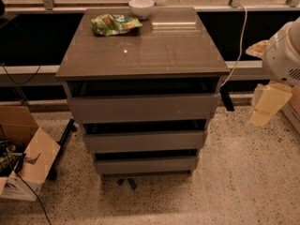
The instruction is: Open bottom drawer
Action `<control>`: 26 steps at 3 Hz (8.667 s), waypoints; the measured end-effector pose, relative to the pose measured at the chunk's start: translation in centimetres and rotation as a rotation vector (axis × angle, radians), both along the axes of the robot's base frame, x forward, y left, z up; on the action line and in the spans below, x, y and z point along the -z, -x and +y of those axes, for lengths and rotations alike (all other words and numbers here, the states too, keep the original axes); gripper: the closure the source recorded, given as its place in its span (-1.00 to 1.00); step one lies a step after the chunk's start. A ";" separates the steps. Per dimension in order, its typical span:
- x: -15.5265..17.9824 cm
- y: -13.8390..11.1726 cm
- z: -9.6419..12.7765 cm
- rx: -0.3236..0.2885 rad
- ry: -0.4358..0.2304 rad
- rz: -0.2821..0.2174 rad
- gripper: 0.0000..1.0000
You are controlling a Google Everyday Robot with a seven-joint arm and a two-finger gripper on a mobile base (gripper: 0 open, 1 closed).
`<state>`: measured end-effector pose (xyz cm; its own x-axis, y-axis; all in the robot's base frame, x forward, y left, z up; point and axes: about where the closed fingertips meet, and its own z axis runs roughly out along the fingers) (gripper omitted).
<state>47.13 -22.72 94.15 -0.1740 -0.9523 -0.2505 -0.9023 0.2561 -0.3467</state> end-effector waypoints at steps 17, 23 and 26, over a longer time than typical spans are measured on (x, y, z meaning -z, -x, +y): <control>56.9 -13.3 7.7 0.139 -0.470 0.252 -1.00; 69.0 -20.4 5.9 0.268 -0.500 0.271 -1.00; 72.8 -21.5 7.5 0.266 -0.498 0.279 -1.00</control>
Offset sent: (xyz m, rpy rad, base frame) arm 0.0028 0.0002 -0.0181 -0.0279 0.0387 -0.0336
